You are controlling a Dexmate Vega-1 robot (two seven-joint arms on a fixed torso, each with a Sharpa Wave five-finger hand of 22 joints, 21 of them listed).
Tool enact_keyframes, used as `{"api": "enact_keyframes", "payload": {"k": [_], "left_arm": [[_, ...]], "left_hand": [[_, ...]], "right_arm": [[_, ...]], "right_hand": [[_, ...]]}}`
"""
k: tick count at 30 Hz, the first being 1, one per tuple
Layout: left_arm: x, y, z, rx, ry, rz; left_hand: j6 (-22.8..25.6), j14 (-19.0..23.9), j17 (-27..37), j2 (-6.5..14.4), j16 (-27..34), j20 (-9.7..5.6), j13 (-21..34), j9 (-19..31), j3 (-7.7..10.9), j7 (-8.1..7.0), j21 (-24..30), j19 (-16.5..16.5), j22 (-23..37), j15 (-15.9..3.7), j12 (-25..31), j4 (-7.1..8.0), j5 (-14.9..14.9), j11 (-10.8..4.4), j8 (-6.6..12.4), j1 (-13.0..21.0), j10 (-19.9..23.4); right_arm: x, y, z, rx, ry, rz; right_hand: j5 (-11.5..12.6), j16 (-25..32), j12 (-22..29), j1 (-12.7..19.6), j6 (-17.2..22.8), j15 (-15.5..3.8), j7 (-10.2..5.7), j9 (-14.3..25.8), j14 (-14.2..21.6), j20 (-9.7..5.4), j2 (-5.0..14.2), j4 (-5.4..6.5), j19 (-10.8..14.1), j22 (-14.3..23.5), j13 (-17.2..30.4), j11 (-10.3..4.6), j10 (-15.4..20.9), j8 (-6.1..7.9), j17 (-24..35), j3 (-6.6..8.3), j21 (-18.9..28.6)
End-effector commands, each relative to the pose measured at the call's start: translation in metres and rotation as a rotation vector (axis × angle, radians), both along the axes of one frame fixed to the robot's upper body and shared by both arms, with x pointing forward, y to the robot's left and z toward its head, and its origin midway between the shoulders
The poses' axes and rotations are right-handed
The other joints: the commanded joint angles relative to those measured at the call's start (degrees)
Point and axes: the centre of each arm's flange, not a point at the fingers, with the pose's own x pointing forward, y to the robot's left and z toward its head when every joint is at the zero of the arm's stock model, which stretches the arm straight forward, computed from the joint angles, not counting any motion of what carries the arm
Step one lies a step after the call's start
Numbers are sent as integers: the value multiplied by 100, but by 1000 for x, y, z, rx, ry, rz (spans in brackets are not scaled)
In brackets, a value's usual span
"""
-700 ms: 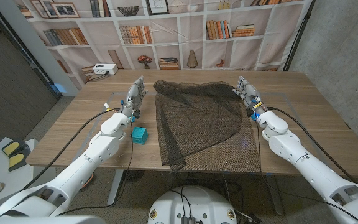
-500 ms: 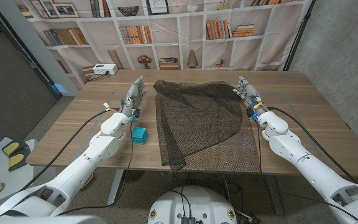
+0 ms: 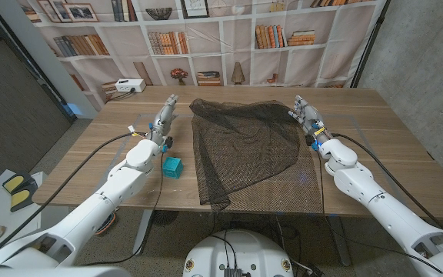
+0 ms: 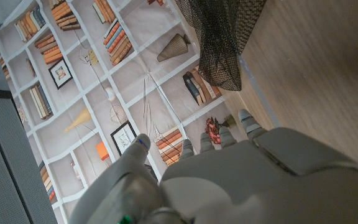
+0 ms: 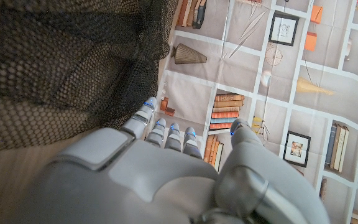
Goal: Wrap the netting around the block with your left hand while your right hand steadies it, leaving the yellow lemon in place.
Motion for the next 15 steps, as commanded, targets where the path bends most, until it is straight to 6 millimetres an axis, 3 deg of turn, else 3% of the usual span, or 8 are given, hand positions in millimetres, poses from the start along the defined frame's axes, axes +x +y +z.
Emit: {"api": "enact_keyframes", "payload": {"k": [1,15], "left_arm": [[-22,2,6,213,-36,221],[-43,2,9,444,-89,349]], "left_hand": [[250,267,25,-4,95,109,32,16,42,6,7,85,39,82,71,-138,-58,54,64,154,133],[502,411,39,-31,75,150,51,26,93,4,-14,131,52,44,134,-316,-111,67,89,321,362]], "right_arm": [[-6,4,-4,-9,6,5],[-14,8,-11,-15,17,16]], "right_hand": [[35,28,55,-31,-13,57,-34,26,15,20,3,-13,22,19,12,26,65,30,9,43,-9],[32,42,73,-43,64,136,-39,27,66,60,9,-21,24,20,15,84,150,39,11,51,-23]]}}
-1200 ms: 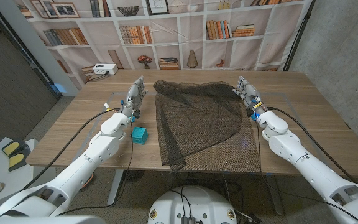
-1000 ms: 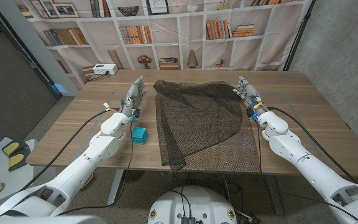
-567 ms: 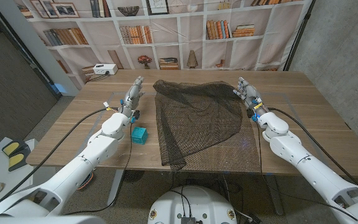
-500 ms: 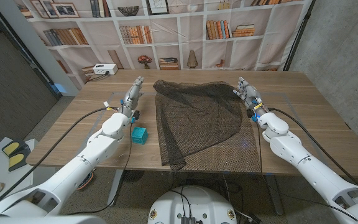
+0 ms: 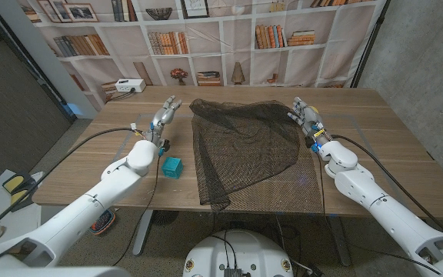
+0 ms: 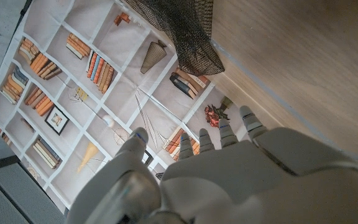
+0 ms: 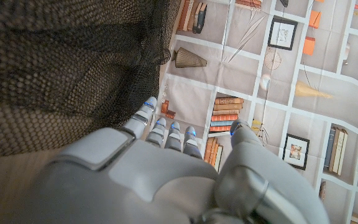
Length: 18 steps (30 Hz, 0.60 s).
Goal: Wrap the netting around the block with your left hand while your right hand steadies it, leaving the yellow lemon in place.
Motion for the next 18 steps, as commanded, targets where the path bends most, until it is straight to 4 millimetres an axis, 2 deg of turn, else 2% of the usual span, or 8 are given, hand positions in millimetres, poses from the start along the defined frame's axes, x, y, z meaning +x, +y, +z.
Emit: {"api": "enact_keyframes", "payload": {"k": [1,11,18], "left_arm": [[-25,-2,6,217,-59,128],[-46,-15,10,392,-105,269],[-62,-28,8,474,-122,349]], "left_hand": [[126,42,14,-17,-4,67,27,27,27,-17,-11,50,26,-1,52,-82,-22,-22,46,108,126],[328,212,21,-68,12,83,40,31,37,-71,-33,69,34,-71,136,-206,-59,-70,59,195,412],[461,346,26,-158,33,79,50,34,15,-106,-46,86,37,-138,156,-296,-82,-100,69,233,508]], "right_arm": [[-7,3,-6,-6,11,9],[-9,-1,-11,-9,12,22],[-5,-5,-10,-20,8,42]], "right_hand": [[32,44,52,-26,33,118,-8,28,38,42,-8,-2,4,21,16,29,57,38,13,34,-24],[30,46,67,-39,97,156,-25,29,61,56,-13,-6,5,22,19,91,127,48,16,36,-32],[30,45,69,-46,115,174,-26,30,66,67,-13,-8,5,23,20,84,150,46,18,38,-37]]}}
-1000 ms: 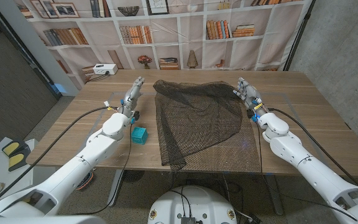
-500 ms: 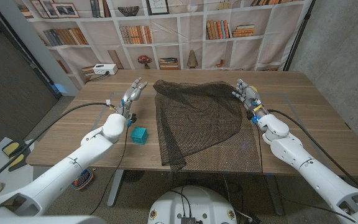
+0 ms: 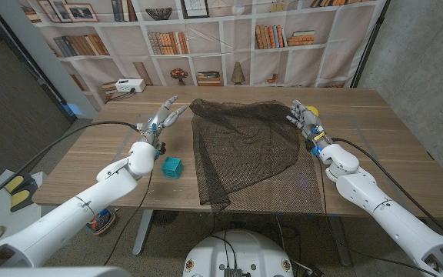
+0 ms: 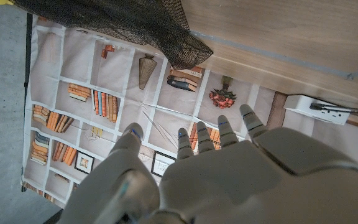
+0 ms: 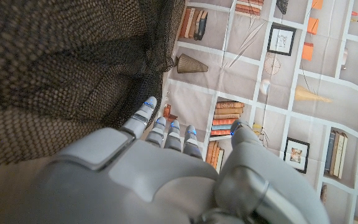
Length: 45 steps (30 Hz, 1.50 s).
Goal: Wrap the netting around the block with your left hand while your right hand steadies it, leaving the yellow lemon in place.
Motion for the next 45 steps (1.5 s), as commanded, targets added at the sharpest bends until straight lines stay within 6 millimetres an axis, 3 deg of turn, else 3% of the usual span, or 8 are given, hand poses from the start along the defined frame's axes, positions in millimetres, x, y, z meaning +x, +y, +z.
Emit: {"api": "enact_keyframes", "payload": {"k": [1,13,35,45], "left_arm": [[-30,-21,1,160,-57,135],[-56,-31,-14,209,-53,206],[-89,-45,-31,277,-13,348],[-105,-53,-40,306,26,424]], "left_hand": [[51,89,28,-51,42,9,24,7,-2,-38,3,42,11,-8,33,-71,-42,-39,27,56,64],[-471,33,49,-276,-46,16,46,16,-94,-268,-60,18,19,-16,-115,-254,-58,-81,-207,85,-203],[-703,-81,62,-428,-96,16,65,26,-168,-253,-109,-15,24,-32,-180,-354,-40,-110,-219,92,-363],[-902,-148,70,-485,-108,150,83,34,-193,-317,-143,-49,37,-56,-239,-416,-29,-123,-228,120,-550]], "right_arm": [[2,-6,0,-12,-6,30],[6,-15,4,-37,-7,62],[24,-15,15,-76,-14,122],[27,-15,16,-85,-17,140]], "right_hand": [[30,22,22,-26,90,42,10,30,-3,43,6,-3,30,23,21,12,79,47,18,32,-8],[28,26,18,-44,133,73,15,32,17,52,2,-3,27,24,23,11,97,49,22,33,-16],[28,23,13,-58,193,98,11,34,34,75,2,-12,21,25,27,54,135,47,25,43,-27],[27,22,11,-68,213,100,24,35,42,82,-2,-14,19,25,28,54,148,44,27,44,-31]]}}
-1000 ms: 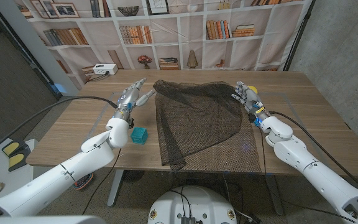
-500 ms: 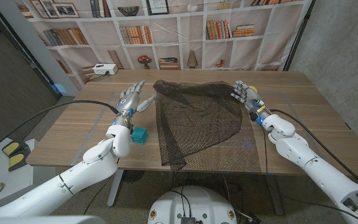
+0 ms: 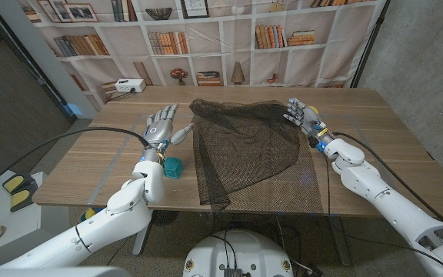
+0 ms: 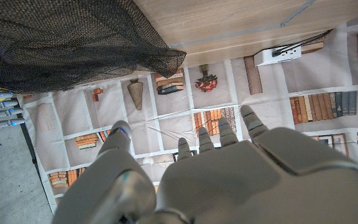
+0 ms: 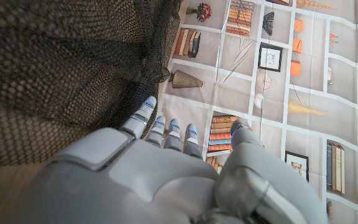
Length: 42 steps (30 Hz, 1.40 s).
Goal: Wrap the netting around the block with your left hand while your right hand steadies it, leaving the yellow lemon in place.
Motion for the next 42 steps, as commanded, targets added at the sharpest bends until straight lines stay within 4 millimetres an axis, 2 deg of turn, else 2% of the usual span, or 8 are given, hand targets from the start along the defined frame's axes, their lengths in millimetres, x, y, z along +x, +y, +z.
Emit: {"api": "enact_keyframes", "payload": {"k": [1,5,11,26,34,42], "left_arm": [[-21,-9,-10,23,40,93],[-25,-11,-16,16,62,126],[-33,-15,-28,-13,82,172],[-43,-28,-58,-96,142,216],[-43,-32,-74,-139,193,232],[-36,-28,-86,-210,239,217]], "left_hand": [[-98,-16,17,-79,12,86,33,9,-5,-45,8,18,13,-14,-24,-59,17,-14,-6,32,-114],[-164,79,22,-142,51,99,51,13,-24,-75,33,127,20,-64,-7,-125,28,-23,22,81,-125],[-248,136,25,-179,69,106,61,16,-36,-89,46,185,25,-29,-21,-160,34,-25,14,111,-192],[-359,167,30,-236,76,111,73,18,-65,-91,53,235,30,-3,-12,-185,41,-18,5,118,-212],[-387,288,36,-269,118,111,83,21,-84,-83,63,286,34,-29,18,-198,48,-30,22,125,-172],[-354,518,43,-287,186,103,101,24,-94,-42,105,441,42,-34,84,-220,64,-27,71,164,-51]], "right_arm": [[5,0,3,-15,-6,30],[6,1,3,-20,-6,39],[7,-1,3,-26,-5,51],[14,-7,5,-52,6,72],[18,-7,5,-62,16,81],[22,-5,6,-70,19,86]], "right_hand": [[28,21,9,-32,39,51,-9,7,-11,24,-13,-17,15,26,30,12,45,43,28,46,-11],[28,18,9,-33,44,54,-9,7,-14,25,-13,-20,14,26,30,26,50,41,27,48,-13],[28,18,10,-37,60,55,-19,8,-8,24,-14,-22,14,26,31,29,65,40,28,50,-15],[27,18,11,-48,86,52,-19,9,3,22,-17,-28,15,27,33,49,97,37,29,54,-18],[27,15,13,-54,103,64,-15,10,4,29,-17,-31,14,27,34,87,120,34,30,58,-20],[27,13,13,-59,114,70,-14,11,7,24,-18,-34,14,27,36,83,134,32,30,61,-22]]}}
